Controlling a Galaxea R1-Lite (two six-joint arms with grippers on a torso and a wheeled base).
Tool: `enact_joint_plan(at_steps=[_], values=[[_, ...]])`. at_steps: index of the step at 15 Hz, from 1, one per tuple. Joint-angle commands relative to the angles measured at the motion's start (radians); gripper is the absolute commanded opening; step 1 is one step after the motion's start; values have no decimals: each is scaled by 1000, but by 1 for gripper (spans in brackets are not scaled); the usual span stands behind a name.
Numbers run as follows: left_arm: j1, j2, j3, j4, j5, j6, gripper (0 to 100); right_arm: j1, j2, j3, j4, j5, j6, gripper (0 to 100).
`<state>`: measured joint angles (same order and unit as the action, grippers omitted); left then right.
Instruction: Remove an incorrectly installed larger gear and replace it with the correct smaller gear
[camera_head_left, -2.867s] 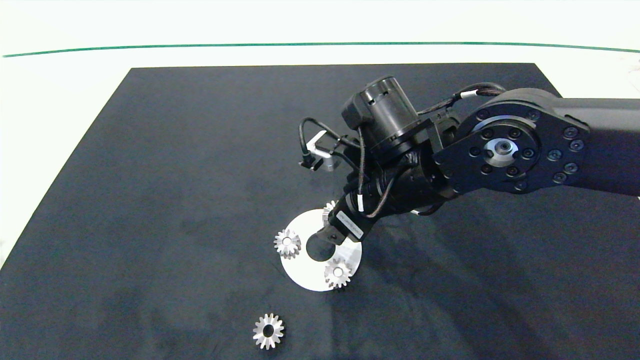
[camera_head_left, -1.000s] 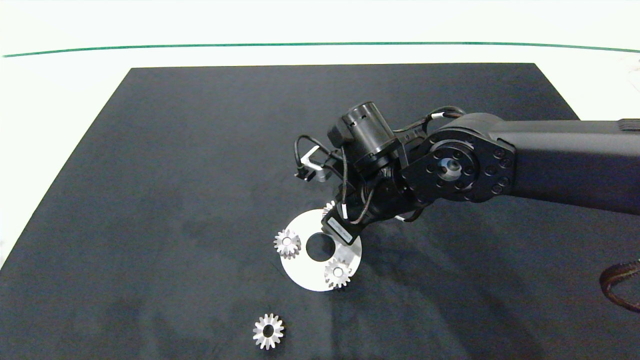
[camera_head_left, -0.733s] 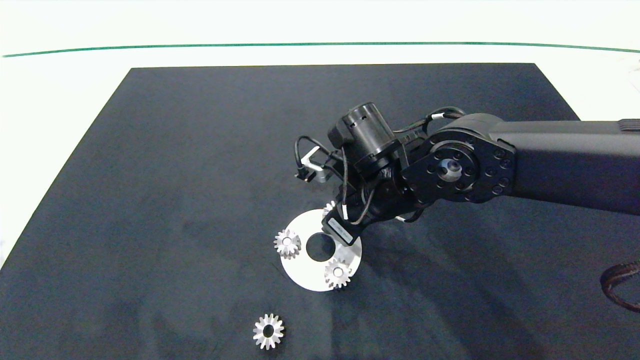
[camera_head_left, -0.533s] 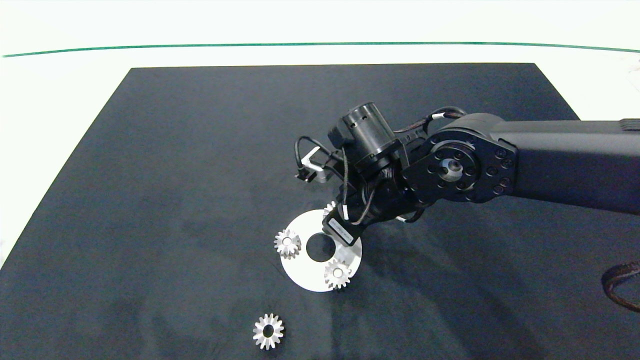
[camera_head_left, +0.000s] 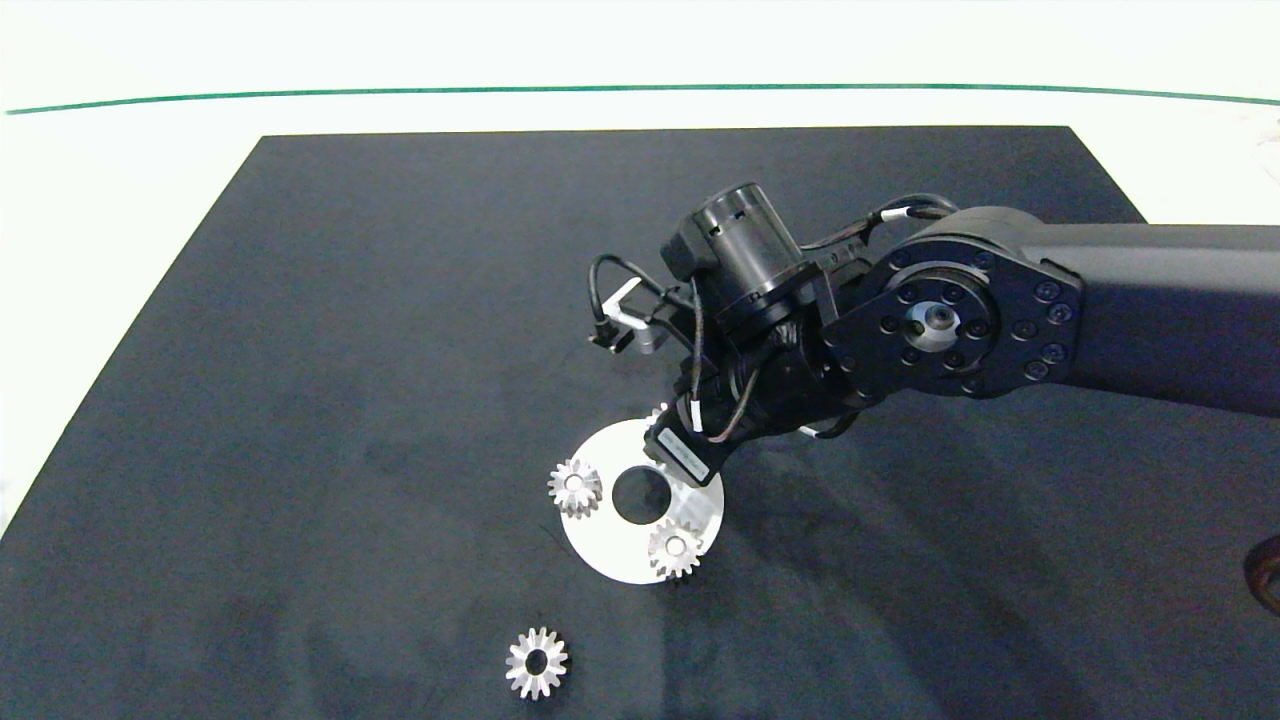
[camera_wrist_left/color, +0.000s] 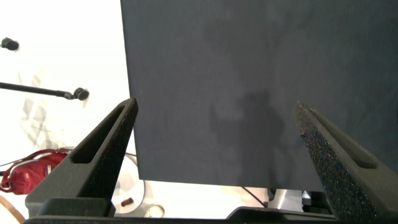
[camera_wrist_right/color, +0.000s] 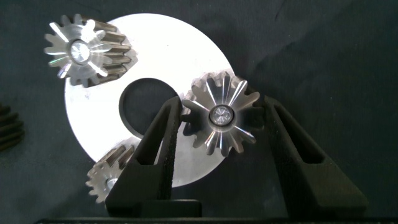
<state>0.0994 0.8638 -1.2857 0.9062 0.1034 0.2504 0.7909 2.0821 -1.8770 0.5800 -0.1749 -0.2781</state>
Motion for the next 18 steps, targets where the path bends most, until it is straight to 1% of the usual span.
enact_joint_plan(at_steps=[1,9,10,12,13,16,18], values=[[0,0,0,5,1,1,100,7,-11,10,3,-2,-3,31],[0,0,2,5,1,3,100,7,-10,12,1,-5,-3,31],[0,0,2,5,1,3,100,7,-10,12,1,-9,-3,31],[0,0,2,5,1,3,100,8,-4,12,3,-37,-1,31],[0,0,2,5,1,3,100,8,-1,13,3,-38,-1,31],[0,0,2,5,1,3,100,8,-1,12,1,-41,20,31],[0,0,2,5,1,3,100,8,-1,13,1,-51,20,31]])
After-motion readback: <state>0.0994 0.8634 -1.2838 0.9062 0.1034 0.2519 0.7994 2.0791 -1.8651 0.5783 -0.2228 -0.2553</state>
